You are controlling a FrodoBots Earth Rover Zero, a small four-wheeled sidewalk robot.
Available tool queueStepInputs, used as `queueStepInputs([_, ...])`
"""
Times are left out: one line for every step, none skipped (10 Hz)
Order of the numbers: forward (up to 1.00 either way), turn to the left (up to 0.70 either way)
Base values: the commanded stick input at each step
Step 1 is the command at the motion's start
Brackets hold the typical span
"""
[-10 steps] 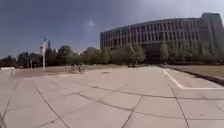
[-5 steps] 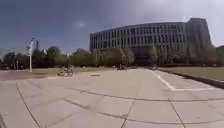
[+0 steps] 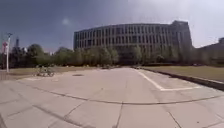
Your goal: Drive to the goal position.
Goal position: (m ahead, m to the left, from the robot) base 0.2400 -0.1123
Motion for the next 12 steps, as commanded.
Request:
queueStepInputs([0.70,-0.05])
queueStepInputs([0.70,-0.02])
queueStepInputs([0.70,0.01])
queueStepInputs([0.70,0.01])
queueStepInputs([0.70,0.01])
queueStepInputs([0.70,0.01])
queueStepInputs([0.70,0.01])
queueStepInputs([0.70,0.01])
queueStepInputs([0.70,0.01])
queueStepInputs([0.70,0.01])
queueStepInputs([0.70,0.01])
queueStepInputs([0.70,0.01])
